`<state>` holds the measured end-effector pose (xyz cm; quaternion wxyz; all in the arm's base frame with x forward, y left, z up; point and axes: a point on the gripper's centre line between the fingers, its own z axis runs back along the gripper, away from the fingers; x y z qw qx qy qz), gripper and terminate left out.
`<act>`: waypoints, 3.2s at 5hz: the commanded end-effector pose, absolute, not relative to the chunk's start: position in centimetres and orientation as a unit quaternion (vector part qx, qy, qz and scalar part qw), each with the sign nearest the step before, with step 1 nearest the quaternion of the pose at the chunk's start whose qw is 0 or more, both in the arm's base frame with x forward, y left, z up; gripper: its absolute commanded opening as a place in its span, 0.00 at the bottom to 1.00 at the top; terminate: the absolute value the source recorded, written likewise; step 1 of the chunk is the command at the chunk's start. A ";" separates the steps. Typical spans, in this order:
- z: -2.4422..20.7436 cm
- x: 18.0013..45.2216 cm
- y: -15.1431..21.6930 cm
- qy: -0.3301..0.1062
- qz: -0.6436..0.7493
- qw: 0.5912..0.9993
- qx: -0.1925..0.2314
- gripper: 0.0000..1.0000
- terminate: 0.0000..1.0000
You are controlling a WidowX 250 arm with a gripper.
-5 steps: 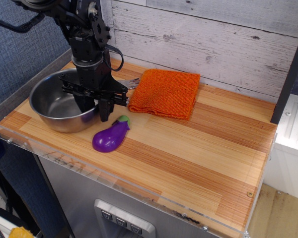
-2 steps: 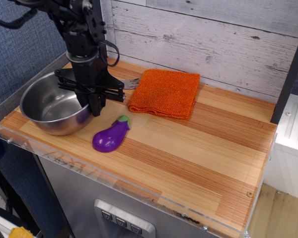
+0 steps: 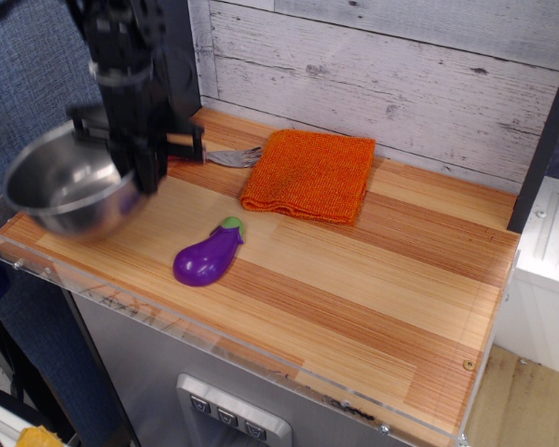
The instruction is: Move the utensil and place it at the edge of the table.
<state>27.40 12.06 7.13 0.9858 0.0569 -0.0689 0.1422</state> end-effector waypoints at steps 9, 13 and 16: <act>11.1 21.4 -11.4 -0.111 -0.166 0.980 0.016 0.00 0.00; 4.7 23.9 -10.6 -0.086 -0.132 0.986 0.047 0.00 0.00; 3.3 23.6 -9.1 -0.059 -0.111 0.991 0.053 1.00 0.00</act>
